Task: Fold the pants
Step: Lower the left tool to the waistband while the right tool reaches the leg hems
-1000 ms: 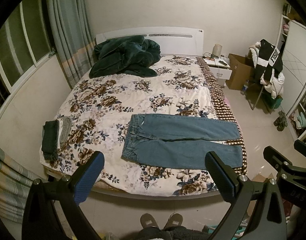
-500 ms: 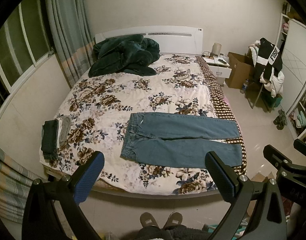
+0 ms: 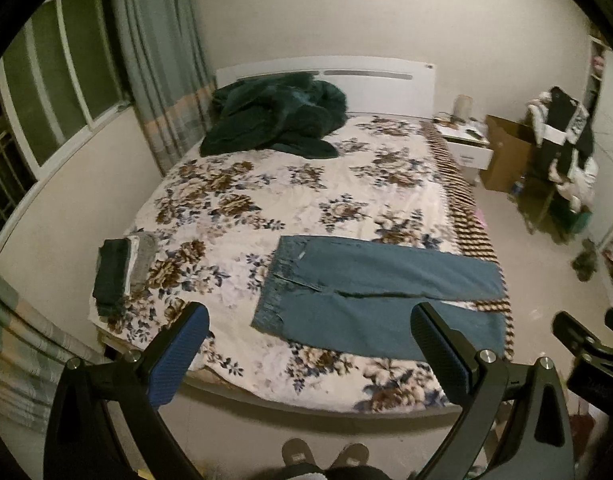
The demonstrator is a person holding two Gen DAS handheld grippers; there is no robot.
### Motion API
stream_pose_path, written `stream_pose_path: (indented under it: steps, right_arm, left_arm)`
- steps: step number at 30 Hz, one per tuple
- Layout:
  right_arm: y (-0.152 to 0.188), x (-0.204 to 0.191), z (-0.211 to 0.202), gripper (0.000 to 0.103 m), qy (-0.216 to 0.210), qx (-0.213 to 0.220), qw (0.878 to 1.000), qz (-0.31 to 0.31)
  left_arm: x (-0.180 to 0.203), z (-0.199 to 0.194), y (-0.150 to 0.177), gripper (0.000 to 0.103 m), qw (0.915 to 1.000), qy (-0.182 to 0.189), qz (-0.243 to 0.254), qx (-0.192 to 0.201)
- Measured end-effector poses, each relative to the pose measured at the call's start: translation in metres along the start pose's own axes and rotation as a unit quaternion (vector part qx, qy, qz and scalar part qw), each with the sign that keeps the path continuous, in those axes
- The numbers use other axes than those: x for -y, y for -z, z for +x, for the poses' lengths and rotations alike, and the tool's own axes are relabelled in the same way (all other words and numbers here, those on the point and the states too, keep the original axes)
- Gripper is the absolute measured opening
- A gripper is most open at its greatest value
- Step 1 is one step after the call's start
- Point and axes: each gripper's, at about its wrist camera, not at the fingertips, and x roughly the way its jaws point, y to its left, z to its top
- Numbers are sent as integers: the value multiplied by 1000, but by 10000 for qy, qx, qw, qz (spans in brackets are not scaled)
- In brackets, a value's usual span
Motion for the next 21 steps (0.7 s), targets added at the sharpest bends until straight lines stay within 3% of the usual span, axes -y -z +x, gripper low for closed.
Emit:
stream_pose_path:
  steps: [5,11,19,21]
  right_arm:
    - [-30,18,60,103,8,-218,9994,284]
    - [-79,39,163,103,367,-543,9955,689]
    - [-139,71,341,103,722,-1270,9779,1495]
    - [-151,79,389,103,853,-1413,9724,1648]
  left_arm:
    - [12,56,-22,103,9995,-280,-77,-125]
    - [30,156,-54,103,9974,-357,-2,-629]
    - [46,336,-96,103,9891,-212,-141,-1449]
    - [47,392,-102,103,9824,-113,-331,-1833]
